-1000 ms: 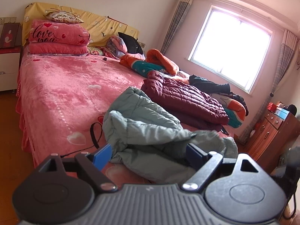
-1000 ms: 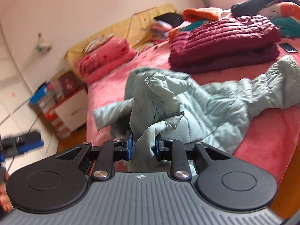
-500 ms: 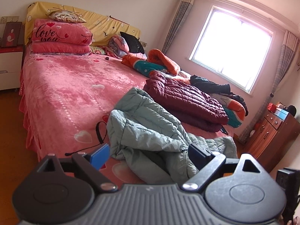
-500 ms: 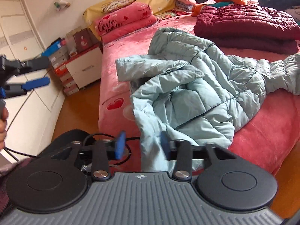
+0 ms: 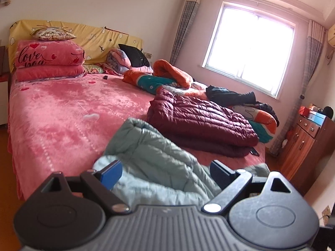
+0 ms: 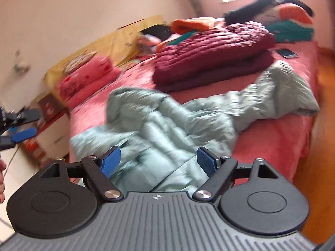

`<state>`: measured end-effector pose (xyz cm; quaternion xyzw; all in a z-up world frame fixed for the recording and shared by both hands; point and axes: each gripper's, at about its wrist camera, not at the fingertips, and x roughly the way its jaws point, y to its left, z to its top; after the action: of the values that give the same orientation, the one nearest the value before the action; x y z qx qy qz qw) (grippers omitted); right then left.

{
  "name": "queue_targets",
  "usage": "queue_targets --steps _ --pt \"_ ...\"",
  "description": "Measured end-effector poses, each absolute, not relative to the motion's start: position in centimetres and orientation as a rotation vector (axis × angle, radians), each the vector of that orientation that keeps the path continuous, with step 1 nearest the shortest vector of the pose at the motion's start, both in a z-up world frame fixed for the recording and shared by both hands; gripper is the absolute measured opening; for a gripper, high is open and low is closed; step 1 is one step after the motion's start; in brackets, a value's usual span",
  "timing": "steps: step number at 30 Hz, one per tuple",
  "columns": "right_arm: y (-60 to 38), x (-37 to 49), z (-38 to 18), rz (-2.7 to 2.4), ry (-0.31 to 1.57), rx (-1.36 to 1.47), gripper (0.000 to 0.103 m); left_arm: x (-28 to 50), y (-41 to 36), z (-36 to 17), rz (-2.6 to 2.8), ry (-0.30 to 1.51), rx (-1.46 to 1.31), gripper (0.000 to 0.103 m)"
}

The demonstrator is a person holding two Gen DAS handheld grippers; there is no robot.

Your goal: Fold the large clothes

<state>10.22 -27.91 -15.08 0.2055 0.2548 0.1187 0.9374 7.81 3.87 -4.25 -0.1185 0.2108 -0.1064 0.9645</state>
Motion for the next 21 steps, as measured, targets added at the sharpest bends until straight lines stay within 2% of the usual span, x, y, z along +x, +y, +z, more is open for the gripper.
queue_targets --steps 11,21 --pt "-36.0 19.0 -19.8 0.007 0.498 0.642 0.100 21.2 2.3 -5.0 -0.079 0.504 -0.160 0.091" --pt "-36.7 24.7 -22.6 0.003 0.551 0.702 0.101 31.2 1.5 -8.3 -0.029 0.638 -0.091 0.091"
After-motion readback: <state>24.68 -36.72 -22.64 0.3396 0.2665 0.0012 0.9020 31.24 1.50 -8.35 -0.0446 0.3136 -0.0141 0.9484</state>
